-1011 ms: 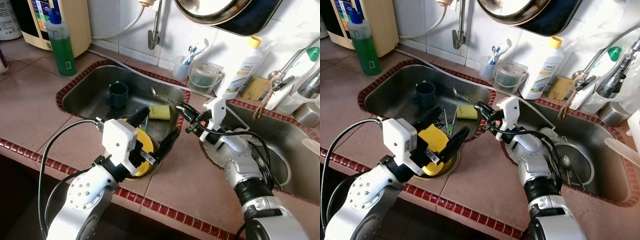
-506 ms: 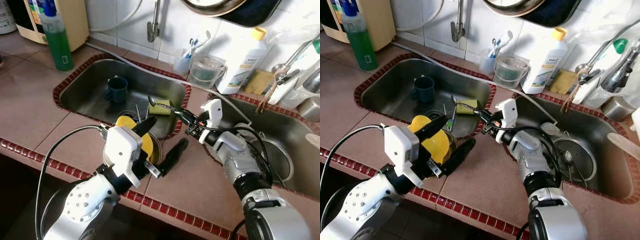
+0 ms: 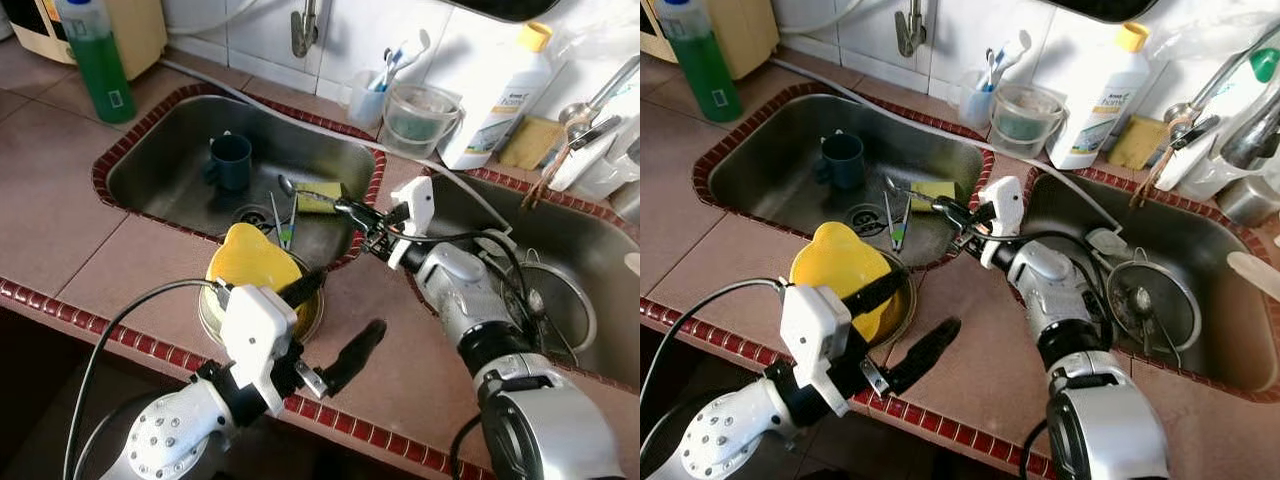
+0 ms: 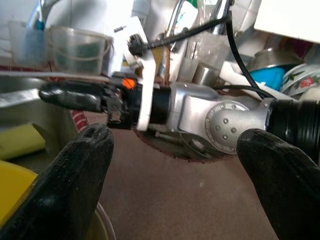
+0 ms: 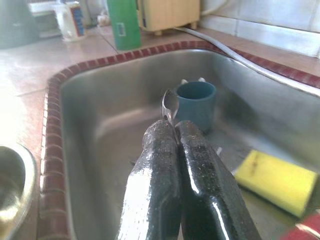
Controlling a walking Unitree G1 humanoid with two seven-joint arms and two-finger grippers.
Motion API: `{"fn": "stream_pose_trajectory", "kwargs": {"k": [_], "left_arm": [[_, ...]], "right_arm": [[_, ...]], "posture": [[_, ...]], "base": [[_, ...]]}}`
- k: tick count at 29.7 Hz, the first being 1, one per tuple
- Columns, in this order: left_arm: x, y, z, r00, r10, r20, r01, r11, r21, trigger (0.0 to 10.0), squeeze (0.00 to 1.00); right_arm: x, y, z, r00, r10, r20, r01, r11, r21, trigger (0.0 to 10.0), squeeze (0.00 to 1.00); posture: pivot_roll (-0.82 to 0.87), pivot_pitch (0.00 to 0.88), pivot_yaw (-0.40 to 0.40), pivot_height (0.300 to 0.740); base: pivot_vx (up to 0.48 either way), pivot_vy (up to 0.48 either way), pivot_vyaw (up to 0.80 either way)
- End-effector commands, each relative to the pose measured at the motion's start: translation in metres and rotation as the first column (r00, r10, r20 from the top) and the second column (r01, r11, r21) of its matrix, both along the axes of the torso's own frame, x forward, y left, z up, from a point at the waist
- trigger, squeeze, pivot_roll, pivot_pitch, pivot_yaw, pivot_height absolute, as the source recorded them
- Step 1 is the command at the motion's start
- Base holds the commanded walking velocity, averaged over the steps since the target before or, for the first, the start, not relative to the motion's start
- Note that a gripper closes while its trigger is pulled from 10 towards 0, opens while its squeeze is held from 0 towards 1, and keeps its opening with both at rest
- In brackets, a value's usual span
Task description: Kitchen organization
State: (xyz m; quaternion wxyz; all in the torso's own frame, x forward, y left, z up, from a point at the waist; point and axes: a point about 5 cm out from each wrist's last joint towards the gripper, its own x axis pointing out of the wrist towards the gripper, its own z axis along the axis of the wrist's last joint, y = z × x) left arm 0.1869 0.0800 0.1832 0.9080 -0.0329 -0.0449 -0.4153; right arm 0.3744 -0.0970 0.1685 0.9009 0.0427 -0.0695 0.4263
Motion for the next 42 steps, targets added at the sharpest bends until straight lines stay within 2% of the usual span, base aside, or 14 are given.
{"fn": "stream_pose_trajectory", "kwargs": {"k": [1,17,18,19,21,35,42], "left_arm": [[-0.004,-0.003,0.0,1.0,-0.012,-0.006,0.012,1.0,0.006,10.0,0.0],[0.0,-0.001,0.006,1.0,0.009,0.012,-0.009,1.0,-0.007,10.0,0.0],[0.001,-0.001,0.006,1.0,0.009,0.013,-0.009,1.0,-0.008,10.0,0.0],[0.001,-0.002,0.007,1.0,0.01,0.014,-0.01,1.0,-0.009,10.0,0.0],[0.001,-0.002,0.007,1.0,0.011,0.016,-0.011,1.0,-0.009,10.0,0.0],[0.006,-0.002,0.009,0.999,0.018,0.029,-0.017,1.0,-0.018,10.0,0.0],[0.025,0.007,0.015,0.994,0.092,0.06,-0.087,0.994,-0.07,10.0,0.0]], "right_arm": [[0.001,-0.002,0.003,1.0,0.008,0.004,-0.008,1.0,0.01,10.0,0.0],[-0.005,0.003,-0.014,0.996,0.064,-0.065,-0.064,0.998,0.008,10.0,0.0],[-0.006,0.003,-0.014,0.996,0.068,-0.066,-0.067,0.998,0.007,10.0,0.85],[-0.006,0.003,-0.016,0.995,0.071,-0.069,-0.071,0.997,0.007,10.0,0.97],[-0.006,0.003,-0.016,0.995,0.073,-0.071,-0.072,0.997,0.008,10.0,1.0],[-0.003,0.002,-0.009,0.997,0.062,-0.054,-0.06,0.998,0.024,10.0,1.0],[-0.001,-0.005,-0.001,1.0,-0.002,-0.009,0.003,0.997,0.082,10.0,1.0]], "posture": [[-0.06,0.233,-0.156,0.74],[-0.06,0.236,-0.16,0.74],[-0.06,0.236,-0.16,0.74],[-0.06,0.235,-0.159,0.74],[-0.06,0.235,-0.159,0.74],[-0.06,0.207,-0.158,0.74],[-0.06,0.15,-0.167,0.74]], "base": [[0.0,0.0,0.0],[0.0,0.0,0.0],[0.0,0.0,0.0],[0.0,0.0,0.0],[0.0,0.0,0.0],[0.0,0.0,0.0],[0.0,0.0,0.0]]}}
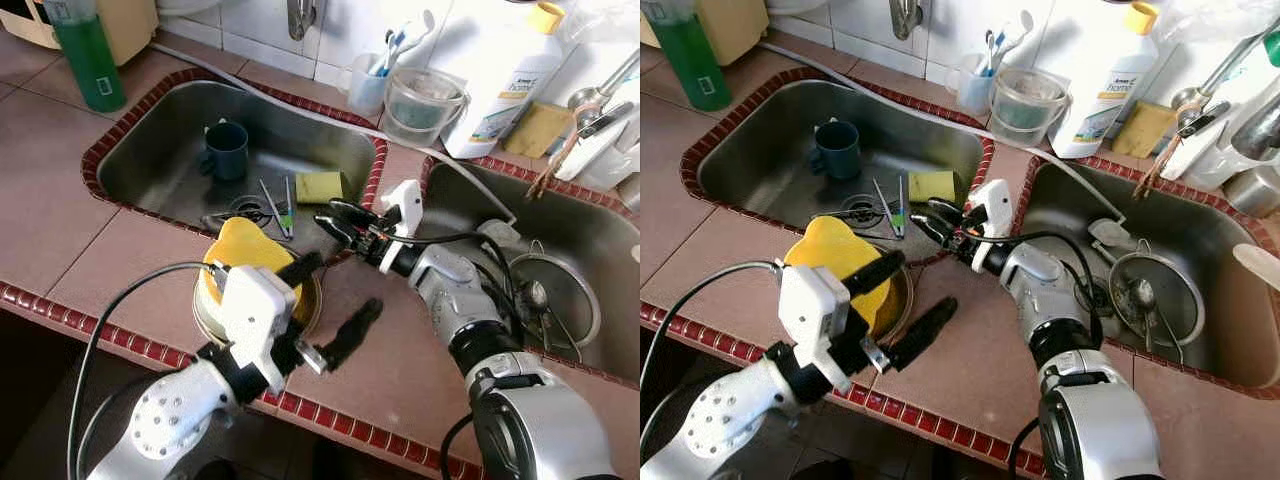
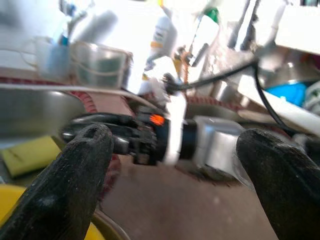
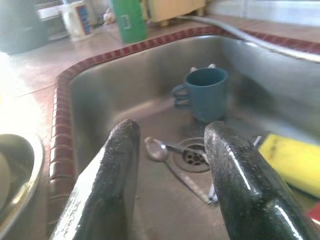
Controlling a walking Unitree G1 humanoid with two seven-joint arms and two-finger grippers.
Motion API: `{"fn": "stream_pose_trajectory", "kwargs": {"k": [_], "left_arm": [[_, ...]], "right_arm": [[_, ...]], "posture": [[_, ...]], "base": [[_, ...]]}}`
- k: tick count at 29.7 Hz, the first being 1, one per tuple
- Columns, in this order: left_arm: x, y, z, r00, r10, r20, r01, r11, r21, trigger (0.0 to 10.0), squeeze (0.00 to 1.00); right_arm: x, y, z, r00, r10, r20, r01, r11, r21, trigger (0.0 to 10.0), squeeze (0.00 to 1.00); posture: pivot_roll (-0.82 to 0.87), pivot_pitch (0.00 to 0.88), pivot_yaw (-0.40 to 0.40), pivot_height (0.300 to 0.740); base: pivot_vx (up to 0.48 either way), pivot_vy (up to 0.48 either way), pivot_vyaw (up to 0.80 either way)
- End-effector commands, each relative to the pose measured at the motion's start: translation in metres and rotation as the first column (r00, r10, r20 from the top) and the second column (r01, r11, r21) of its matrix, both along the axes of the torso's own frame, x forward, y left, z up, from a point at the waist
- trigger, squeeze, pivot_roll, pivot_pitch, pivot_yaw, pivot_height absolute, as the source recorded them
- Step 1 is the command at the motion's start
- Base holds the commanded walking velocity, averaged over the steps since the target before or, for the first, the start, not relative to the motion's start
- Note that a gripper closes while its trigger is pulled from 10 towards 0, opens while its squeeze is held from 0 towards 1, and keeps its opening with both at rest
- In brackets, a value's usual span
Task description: Kitchen organization
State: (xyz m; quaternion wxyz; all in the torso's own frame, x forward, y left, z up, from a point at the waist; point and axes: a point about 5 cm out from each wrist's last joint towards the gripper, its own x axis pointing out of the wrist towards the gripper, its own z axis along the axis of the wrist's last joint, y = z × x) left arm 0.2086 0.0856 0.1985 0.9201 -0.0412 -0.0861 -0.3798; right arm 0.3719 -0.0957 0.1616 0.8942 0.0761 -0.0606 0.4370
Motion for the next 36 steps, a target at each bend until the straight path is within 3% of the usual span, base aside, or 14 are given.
{"fn": "stream_pose_trajectory", "kwargs": {"k": [1,8,11,14,20,21,22,25,27,30,34,36], "left_arm": [[0.007,0.005,0.001,1.0,0.028,0.007,-0.028,0.999,-0.023,10.0,0.0],[0.036,0.025,0.014,0.985,0.16,0.059,-0.154,0.984,-0.095,10.0,0.0],[0.058,0.043,0.015,0.946,0.311,0.09,-0.303,0.949,-0.093,10.0,0.0],[0.073,0.054,0.012,0.914,0.397,0.084,-0.39,0.917,-0.089,10.0,0.0],[0.094,0.059,0.002,0.895,0.442,0.058,-0.44,0.897,-0.053,10.0,0.0],[0.096,0.058,0.001,0.895,0.442,0.058,-0.439,0.897,-0.046,10.0,0.0],[0.098,0.057,0.0,0.896,0.44,0.06,-0.438,0.898,-0.04,10.0,0.0],[0.103,0.058,-0.003,0.882,0.465,0.071,-0.465,0.885,-0.024,10.0,0.0],[0.107,0.06,-0.003,0.871,0.49,0.035,-0.487,0.871,-0.073,10.0,0.0],[0.11,0.067,-0.01,0.823,0.567,0.027,-0.565,0.823,-0.057,10.0,0.0],[0.112,0.068,-0.011,0.824,0.566,0.021,-0.563,0.823,-0.073,10.0,0.0],[0.114,0.067,-0.01,0.839,0.542,0.041,-0.54,0.84,-0.057,10.0,0.0]], "right_arm": [[0.002,-0.007,0.008,0.998,-0.046,0.035,0.045,0.998,0.045,10.0,1.0],[-0.001,-0.017,0.014,0.986,-0.148,0.081,0.137,0.982,0.126,10.0,1.0],[-0.004,-0.024,0.016,0.966,-0.236,0.106,0.217,0.961,0.17,10.0,1.0],[-0.007,-0.026,0.017,0.955,-0.276,0.109,0.251,0.947,0.202,10.0,1.0],[-0.013,-0.032,0.023,0.902,-0.408,0.142,0.366,0.897,0.249,10.0,1.0],[-0.014,-0.034,0.024,0.893,-0.425,0.147,0.381,0.889,0.253,10.0,0.23],[-0.014,-0.036,0.025,0.887,-0.441,0.14,0.395,0.879,0.266,10.0,0.0],[-0.016,-0.038,0.026,0.873,-0.472,0.125,0.424,0.859,0.287,10.0,0.0],[-0.018,-0.039,0.026,0.86,-0.493,0.134,0.444,0.851,0.28,10.0,0.0],[-0.023,-0.039,0.02,0.831,-0.544,0.119,0.502,0.824,0.263,10.0,0.0],[-0.024,-0.041,0.019,0.803,-0.587,0.103,0.544,0.793,0.273,10.0,0.0],[-0.025,-0.04,0.021,0.803,-0.587,0.104,0.544,0.792,0.276,10.0,0.0]], "posture": [[-0.06,0.15,-0.167,0.74],[-0.06,0.07,-0.168,0.74],[-0.06,0.049,-0.167,0.74],[-0.07,0.038,-0.161,0.74],[-0.09,0.028,-0.135,0.74],[-0.09,0.028,-0.134,0.74],[-0.09,0.028,-0.13,0.74],[-0.09,0.027,-0.117,0.74],[-0.1,0.027,-0.107,0.74],[-0.11,0.017,-0.093,0.74],[-0.11,0.019,-0.092,0.74],[-0.11,0.02,-0.092,0.74]], "base": [[0.0,0.0,0.0],[0.0,0.0,0.0],[0.0,0.0,0.0],[0.0,0.0,0.0],[0.0,0.0,0.0],[0.0,0.0,0.0],[0.0,0.0,0.0],[0.0,0.0,0.0],[0.0,0.0,0.0],[0.0,0.0,0.0],[0.0,0.0,0.0],[0.0,0.0,0.0]]}}
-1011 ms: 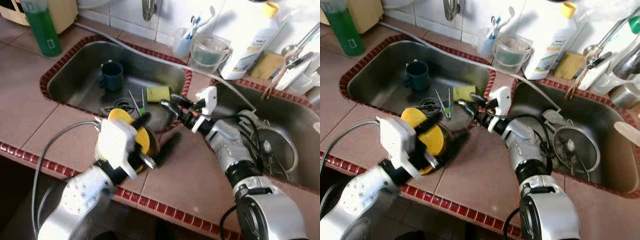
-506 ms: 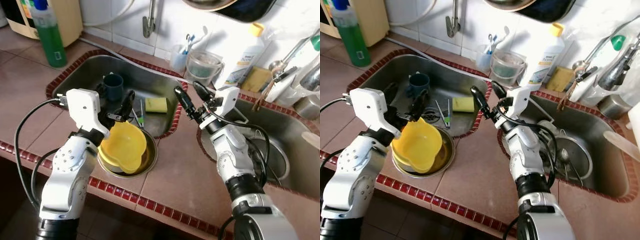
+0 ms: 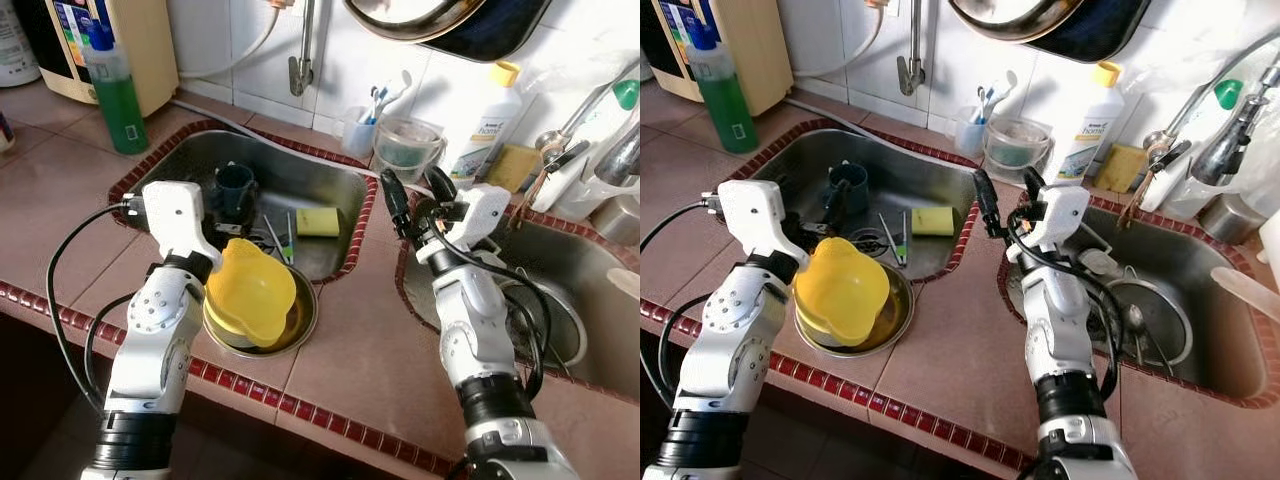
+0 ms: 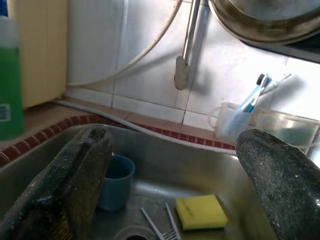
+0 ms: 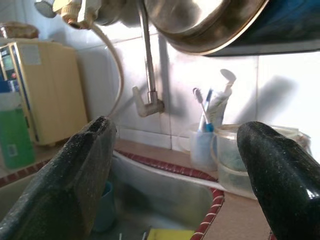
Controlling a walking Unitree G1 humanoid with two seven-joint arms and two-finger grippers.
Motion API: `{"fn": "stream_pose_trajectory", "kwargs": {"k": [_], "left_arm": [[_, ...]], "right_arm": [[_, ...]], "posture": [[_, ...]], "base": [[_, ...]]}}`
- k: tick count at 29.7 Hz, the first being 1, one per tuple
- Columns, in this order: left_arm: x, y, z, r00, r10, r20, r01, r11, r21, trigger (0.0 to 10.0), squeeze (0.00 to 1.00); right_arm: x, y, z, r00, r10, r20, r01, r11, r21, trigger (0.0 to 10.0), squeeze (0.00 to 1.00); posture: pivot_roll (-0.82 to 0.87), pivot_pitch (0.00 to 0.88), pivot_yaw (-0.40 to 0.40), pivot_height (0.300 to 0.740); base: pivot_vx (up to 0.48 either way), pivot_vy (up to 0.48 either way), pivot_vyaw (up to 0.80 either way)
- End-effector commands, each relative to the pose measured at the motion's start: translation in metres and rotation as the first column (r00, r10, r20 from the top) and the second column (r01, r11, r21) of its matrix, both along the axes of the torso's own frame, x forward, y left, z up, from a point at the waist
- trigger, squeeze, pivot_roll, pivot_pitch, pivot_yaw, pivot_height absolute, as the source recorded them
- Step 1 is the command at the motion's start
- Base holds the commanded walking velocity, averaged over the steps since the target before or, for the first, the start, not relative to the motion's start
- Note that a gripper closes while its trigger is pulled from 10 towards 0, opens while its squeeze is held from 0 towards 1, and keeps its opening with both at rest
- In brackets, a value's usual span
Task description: Kitchen organization
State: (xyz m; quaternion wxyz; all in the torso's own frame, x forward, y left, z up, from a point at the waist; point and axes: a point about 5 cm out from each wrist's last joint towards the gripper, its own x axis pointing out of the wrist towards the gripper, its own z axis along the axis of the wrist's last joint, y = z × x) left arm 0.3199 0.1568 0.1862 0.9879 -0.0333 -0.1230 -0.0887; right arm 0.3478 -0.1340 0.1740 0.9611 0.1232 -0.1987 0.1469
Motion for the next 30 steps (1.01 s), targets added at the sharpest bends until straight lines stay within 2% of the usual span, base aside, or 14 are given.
{"fn": "stream_pose_trajectory", "kwargs": {"k": [1,5,8,14,16,20,23,30], "left_arm": [[0.004,-0.005,0.003,0.999,-0.034,0.016,0.033,0.999,0.034,10.0,0.0],[0.011,-0.011,0.008,0.997,-0.073,0.039,0.07,0.995,0.075,10.0,0.0],[0.011,-0.011,0.008,0.997,-0.066,0.05,0.062,0.994,0.086,10.0,0.0],[0.005,-0.006,0.006,0.998,-0.005,0.06,0.002,0.999,0.04,10.0,0.0],[0.004,-0.004,0.006,0.997,0.016,0.073,-0.019,0.999,0.048,10.0,0.0],[0.008,0.008,0.007,0.995,0.066,0.069,-0.068,0.997,0.038,10.0,0.0],[0.01,0.007,0.012,0.995,0.053,0.084,-0.056,0.998,0.039,10.0,0.0],[0.008,0.004,0.006,0.997,0.035,0.066,-0.039,0.998,0.053,10.0,0.0]], "right_arm": [[-0.001,-0.001,0.009,0.999,-0.012,0.032,0.012,1.0,-0.005,10.0,0.0],[-0.001,-0.001,0.012,0.999,-0.022,0.029,0.022,1.0,-0.018,10.0,0.0],[-0.002,-0.002,0.011,0.999,-0.043,0.022,0.044,0.999,-0.025,10.0,0.0],[-0.005,0.004,0.008,0.999,-0.049,0.019,0.05,0.998,-0.045,10.0,0.0],[-0.006,0.006,0.007,0.999,-0.04,0.02,0.041,0.998,-0.044,10.0,0.0],[-0.002,0.01,0.008,0.999,-0.044,0.019,0.045,0.997,-0.055,10.0,0.0],[-0.002,0.014,0.014,0.999,-0.023,0.04,0.025,0.998,-0.051,10.0,0.0],[-0.004,0.009,0.011,0.999,-0.041,0.03,0.042,0.997,-0.06,10.0,0.0]], "posture": [[-0.11,0.02,-0.092,0.74],[-0.12,0.025,-0.095,0.74],[-0.12,0.025,-0.098,0.74],[-0.11,0.025,-0.107,0.74],[-0.11,0.025,-0.107,0.74],[-0.1,0.008,-0.104,0.74],[-0.1,0.0,-0.105,0.74],[-0.11,0.0,-0.101,0.74]], "base": [[0.0,0.0,0.0],[0.0,0.0,0.0],[0.0,0.0,0.0],[0.0,0.0,0.0],[0.0,0.0,0.0],[0.0,0.0,0.0],[0.0,0.0,0.0],[0.0,0.0,0.0]]}}
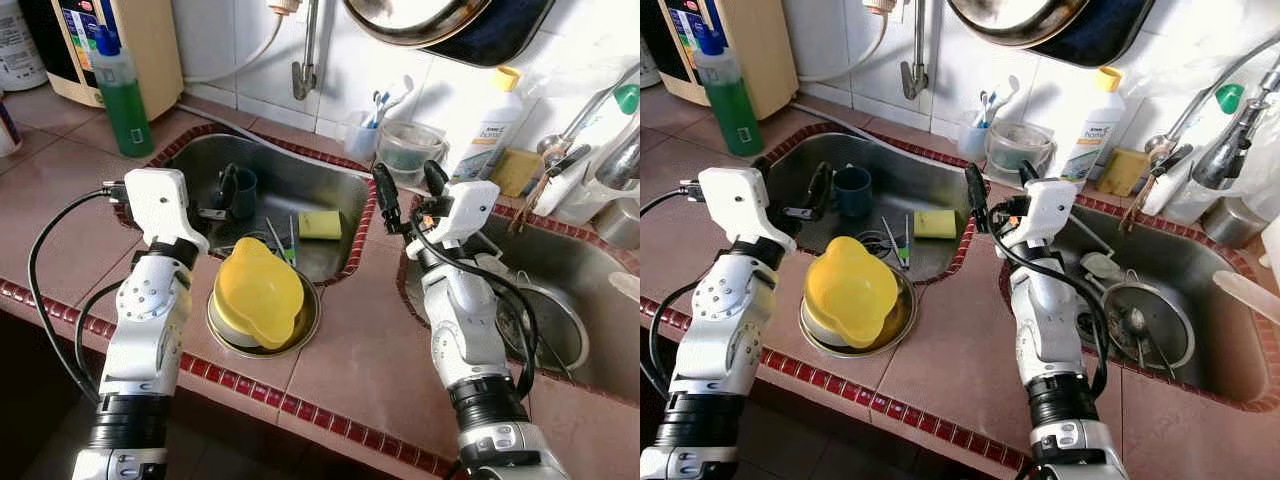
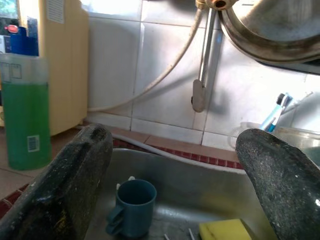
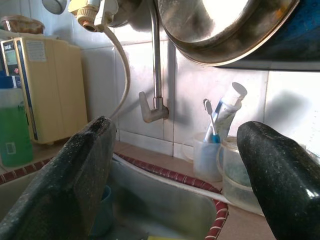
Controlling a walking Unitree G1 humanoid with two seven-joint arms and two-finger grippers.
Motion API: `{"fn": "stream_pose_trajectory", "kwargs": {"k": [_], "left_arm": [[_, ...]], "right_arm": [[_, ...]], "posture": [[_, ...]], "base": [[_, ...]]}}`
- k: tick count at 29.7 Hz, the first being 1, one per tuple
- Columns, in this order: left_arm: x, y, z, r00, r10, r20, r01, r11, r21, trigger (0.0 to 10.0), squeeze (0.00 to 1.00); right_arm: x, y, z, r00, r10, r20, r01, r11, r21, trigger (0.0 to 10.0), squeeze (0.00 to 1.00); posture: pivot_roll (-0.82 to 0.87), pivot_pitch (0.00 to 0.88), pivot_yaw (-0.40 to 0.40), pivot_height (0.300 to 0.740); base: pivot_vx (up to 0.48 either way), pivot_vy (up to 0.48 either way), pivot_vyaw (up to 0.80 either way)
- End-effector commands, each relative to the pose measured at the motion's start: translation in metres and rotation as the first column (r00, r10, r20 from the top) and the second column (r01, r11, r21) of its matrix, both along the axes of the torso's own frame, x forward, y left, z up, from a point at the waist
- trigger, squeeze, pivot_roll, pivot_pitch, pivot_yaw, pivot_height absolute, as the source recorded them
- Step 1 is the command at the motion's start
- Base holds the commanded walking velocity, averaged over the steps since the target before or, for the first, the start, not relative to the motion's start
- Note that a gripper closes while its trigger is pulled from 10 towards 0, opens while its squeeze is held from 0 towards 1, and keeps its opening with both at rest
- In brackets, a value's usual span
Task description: Kitchen organization
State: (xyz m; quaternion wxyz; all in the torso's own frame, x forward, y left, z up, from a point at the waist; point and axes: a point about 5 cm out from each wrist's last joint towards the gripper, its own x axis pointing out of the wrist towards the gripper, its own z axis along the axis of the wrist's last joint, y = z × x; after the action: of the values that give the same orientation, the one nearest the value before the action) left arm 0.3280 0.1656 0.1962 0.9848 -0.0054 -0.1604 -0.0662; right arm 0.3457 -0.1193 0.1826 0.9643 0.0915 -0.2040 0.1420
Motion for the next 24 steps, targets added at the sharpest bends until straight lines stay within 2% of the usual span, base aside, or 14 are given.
{"fn": "stream_pose_trajectory", "kwargs": {"k": [1,12,24], "left_arm": [[-0.0014,-0.0049,-0.0047,1.0,-0.022,-0.012,0.022,1.0,0.0,10.0,0.0],[-0.0059,-0.0045,-0.011,0.999,-0.021,-0.036,0.022,1.0,0.01,10.0,0.0],[-0.0111,-0.007,-0.0135,0.999,-0.027,-0.042,0.027,1.0,-0.013,10.0,0.0]], "right_arm": [[-0.0024,-0.0065,0.0011,1.0,-0.017,0.013,0.017,1.0,-0.007,10.0,0.0],[-0.0062,-0.01,-0.0034,1.0,-0.026,0.004,0.026,0.999,-0.034,10.0,0.0],[-0.0058,-0.0112,-0.0035,0.999,-0.034,0.003,0.034,0.999,-0.041,10.0,0.0]], "posture": [[-0.11,0.0,-0.1,0.74],[-0.12,0.026,-0.099,0.74],[-0.12,0.03,-0.1,0.74]], "base": [[0.0,0.0,0.0],[0.0,0.0,0.0],[0.0,0.0,0.0]]}}
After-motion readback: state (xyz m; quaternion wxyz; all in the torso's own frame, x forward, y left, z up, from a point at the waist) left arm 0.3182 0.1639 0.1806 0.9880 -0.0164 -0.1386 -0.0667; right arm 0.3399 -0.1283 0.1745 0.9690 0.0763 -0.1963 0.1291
